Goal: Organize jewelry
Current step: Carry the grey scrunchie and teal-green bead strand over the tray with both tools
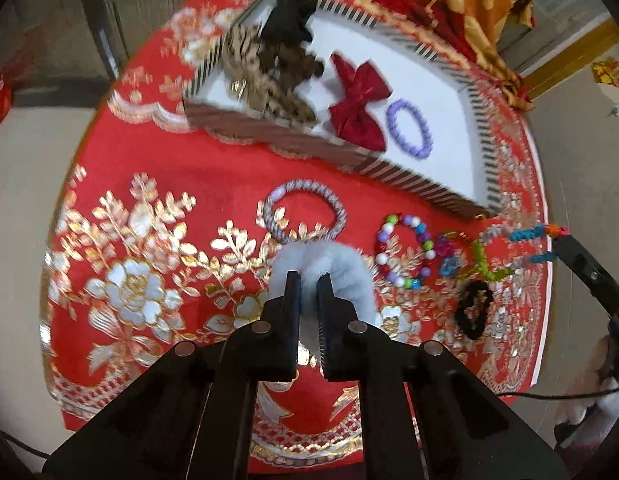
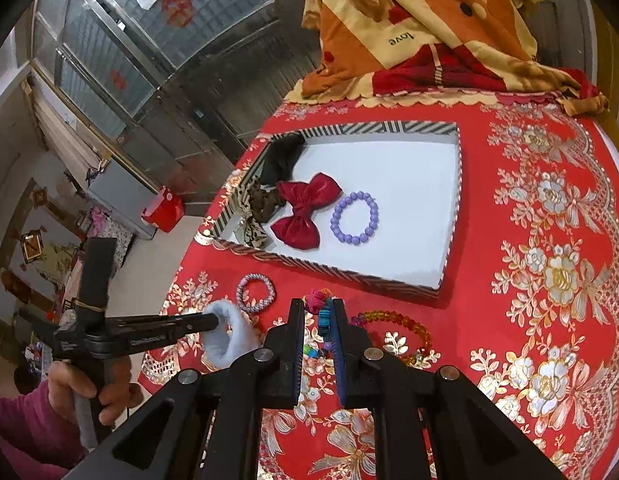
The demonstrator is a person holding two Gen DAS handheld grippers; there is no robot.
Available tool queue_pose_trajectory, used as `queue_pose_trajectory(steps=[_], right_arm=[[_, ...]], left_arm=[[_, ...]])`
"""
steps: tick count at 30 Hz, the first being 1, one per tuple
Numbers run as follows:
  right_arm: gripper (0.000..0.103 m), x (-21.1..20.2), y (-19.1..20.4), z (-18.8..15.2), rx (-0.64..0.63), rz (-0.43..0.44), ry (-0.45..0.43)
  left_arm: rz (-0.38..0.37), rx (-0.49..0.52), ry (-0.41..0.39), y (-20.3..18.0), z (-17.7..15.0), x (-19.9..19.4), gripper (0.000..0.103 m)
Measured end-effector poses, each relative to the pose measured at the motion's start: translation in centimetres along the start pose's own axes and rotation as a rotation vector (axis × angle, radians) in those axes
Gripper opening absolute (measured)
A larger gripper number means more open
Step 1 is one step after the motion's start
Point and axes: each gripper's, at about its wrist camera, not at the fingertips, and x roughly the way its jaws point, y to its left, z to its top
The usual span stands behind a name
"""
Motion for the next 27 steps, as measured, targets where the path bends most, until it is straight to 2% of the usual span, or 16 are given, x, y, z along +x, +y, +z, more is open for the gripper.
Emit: queue_pose_trajectory(steps=[12, 21, 27], right_arm=[[0.012, -1.0, 0.7, 1.5, -0.006, -0.002, -0.040], [0.012, -0.9, 1.0, 4.1, -0.022, -0.026, -0.066], [0.012, 0.9, 0.9, 6.8, -0.032, -0.051, -0.058]], left_arm=[[-0.015, 0.048, -0.052, -1.6, 1.6, -3.1, 0.006], [0.006, 0.112, -0.133, -4.1, 5.7, -4.1, 0.006], [0.031, 0.146, -0.161, -4.9, 9.3, -3.6, 0.006]])
